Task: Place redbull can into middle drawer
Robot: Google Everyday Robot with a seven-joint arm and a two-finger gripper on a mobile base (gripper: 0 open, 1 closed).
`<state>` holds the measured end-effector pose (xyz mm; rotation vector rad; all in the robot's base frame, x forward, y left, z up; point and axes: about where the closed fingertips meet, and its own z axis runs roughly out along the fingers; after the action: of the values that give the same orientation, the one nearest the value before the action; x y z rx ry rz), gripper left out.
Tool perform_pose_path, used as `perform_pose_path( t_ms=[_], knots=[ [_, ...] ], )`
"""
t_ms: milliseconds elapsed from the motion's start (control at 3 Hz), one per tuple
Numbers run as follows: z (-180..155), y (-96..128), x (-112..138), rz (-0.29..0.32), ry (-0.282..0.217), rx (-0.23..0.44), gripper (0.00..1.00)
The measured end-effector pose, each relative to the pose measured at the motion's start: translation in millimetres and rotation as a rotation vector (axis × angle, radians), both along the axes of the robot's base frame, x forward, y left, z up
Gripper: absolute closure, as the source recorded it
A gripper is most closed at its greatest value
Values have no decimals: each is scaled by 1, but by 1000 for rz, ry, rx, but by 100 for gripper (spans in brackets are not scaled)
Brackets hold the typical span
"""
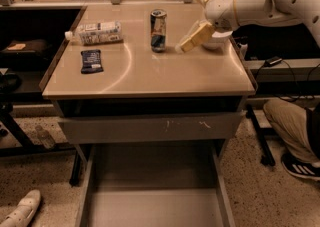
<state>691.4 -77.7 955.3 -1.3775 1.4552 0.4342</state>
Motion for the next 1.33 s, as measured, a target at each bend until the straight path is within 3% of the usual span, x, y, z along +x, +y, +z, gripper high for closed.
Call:
perform_pose_path(
  t_ms=[333, 667, 1333],
  knots=[
    [-9, 5, 26, -33, -24, 15, 0],
    [-18, 15, 47, -36, -12, 56, 0],
    [-46, 43, 80, -7, 75, 110, 0]
  ],
)
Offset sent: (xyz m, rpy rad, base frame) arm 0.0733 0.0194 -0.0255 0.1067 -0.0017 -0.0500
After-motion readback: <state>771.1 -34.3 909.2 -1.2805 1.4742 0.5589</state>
